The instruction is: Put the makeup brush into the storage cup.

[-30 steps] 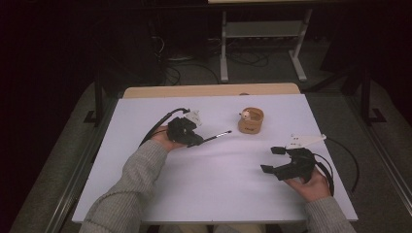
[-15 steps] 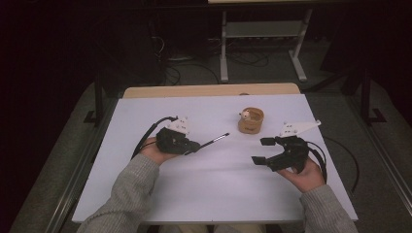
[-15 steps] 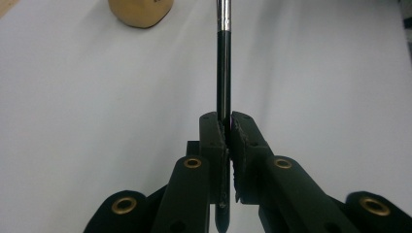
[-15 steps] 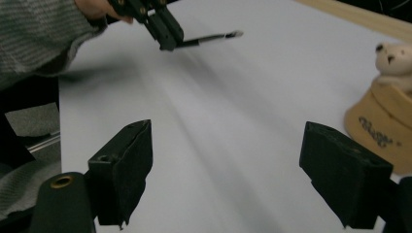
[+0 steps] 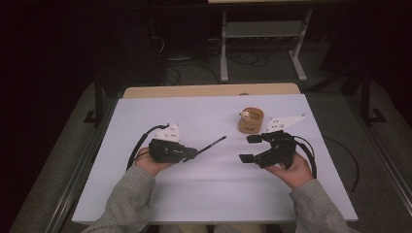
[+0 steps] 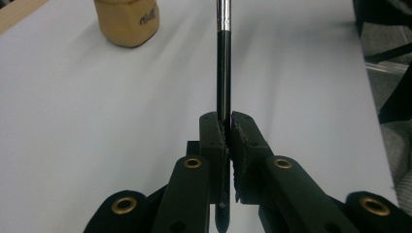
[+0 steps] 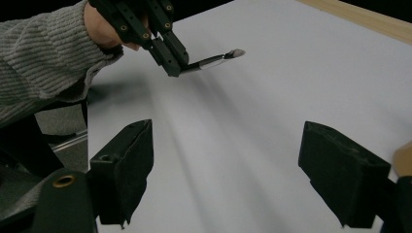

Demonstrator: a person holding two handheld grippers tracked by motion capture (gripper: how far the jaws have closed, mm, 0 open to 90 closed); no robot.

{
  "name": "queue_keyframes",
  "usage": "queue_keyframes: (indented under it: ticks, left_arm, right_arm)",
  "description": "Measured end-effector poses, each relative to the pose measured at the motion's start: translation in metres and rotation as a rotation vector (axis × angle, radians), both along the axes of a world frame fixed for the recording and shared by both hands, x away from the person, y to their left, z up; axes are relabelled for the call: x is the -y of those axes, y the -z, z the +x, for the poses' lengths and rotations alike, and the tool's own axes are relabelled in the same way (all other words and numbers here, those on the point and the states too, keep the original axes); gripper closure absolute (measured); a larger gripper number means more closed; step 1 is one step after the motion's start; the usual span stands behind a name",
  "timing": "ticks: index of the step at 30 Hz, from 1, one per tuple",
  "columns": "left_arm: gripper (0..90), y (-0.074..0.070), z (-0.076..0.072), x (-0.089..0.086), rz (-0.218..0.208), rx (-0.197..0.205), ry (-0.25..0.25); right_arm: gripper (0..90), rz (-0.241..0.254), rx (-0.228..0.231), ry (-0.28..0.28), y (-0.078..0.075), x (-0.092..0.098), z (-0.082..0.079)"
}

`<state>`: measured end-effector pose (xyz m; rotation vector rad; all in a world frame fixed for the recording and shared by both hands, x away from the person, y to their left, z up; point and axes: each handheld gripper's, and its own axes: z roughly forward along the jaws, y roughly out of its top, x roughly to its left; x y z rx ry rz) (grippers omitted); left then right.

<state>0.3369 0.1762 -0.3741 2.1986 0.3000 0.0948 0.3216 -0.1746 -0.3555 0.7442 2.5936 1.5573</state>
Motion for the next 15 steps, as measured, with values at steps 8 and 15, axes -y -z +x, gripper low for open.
queue_keyframes:
  ticks: [8,15]
  left_arm:
    - [84.3,0.0,-0.012,-0.001,-0.056,0.005,0.009]
    - [84.3,0.005,-0.017,0.001,-0.11,-0.006,0.006]
  right_arm:
    - [20.3,0.064,-0.004,-0.019,0.003,-0.012,-0.002]
    - [22.0,0.106,-0.028,-0.034,0.009,-0.022,0.0]
